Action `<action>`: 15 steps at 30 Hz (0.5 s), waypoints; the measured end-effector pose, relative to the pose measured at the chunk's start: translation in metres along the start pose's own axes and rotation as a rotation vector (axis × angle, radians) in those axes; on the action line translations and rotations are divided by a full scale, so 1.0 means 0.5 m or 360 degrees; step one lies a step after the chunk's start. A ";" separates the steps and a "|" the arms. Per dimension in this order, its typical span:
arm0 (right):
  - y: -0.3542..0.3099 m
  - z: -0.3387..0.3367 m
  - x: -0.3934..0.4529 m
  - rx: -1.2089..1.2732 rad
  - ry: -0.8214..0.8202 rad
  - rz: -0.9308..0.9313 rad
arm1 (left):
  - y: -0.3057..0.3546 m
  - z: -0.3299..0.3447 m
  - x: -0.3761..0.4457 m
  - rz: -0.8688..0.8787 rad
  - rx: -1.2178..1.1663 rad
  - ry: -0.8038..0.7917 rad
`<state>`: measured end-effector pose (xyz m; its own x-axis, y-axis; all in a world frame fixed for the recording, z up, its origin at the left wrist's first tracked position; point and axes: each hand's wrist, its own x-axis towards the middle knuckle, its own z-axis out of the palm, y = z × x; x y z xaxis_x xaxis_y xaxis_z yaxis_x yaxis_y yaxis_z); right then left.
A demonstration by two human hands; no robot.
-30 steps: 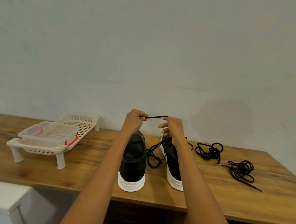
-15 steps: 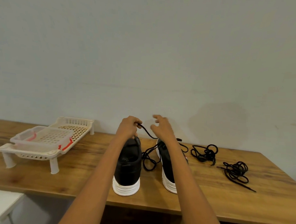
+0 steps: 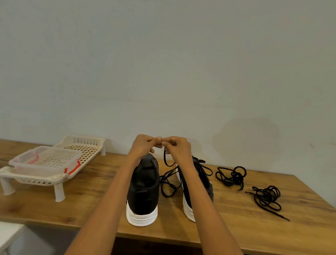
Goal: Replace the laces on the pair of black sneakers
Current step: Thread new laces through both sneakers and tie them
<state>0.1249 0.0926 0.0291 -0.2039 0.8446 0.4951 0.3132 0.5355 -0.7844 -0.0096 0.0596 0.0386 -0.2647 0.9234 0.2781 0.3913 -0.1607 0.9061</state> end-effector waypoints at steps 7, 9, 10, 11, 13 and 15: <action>0.045 0.006 0.001 -0.0327 0.0074 0.0212 | -0.045 0.011 0.019 -0.0331 0.1105 -0.0181; 0.056 0.016 -0.002 -0.0346 -0.0007 0.0239 | -0.057 0.014 0.024 -0.0432 0.1017 -0.0243; 0.060 0.022 -0.003 -0.0359 -0.0052 0.0255 | -0.064 0.014 0.029 -0.0443 0.0946 -0.0209; 0.064 0.028 -0.005 -0.0369 -0.0097 0.0280 | -0.068 0.013 0.031 -0.0466 0.0850 -0.0169; 0.070 0.043 -0.009 -0.0404 -0.0171 0.0320 | -0.070 0.010 0.028 -0.0522 0.0644 -0.0147; 0.075 0.055 -0.011 -0.0474 -0.0199 0.0348 | -0.071 0.007 0.023 -0.0606 0.0491 -0.0158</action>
<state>0.1125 0.1078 -0.0134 -0.2084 0.9416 0.2647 0.6136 0.3366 -0.7143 -0.0236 0.0774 0.0084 -0.3604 0.9275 -0.0994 0.5296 0.2912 0.7967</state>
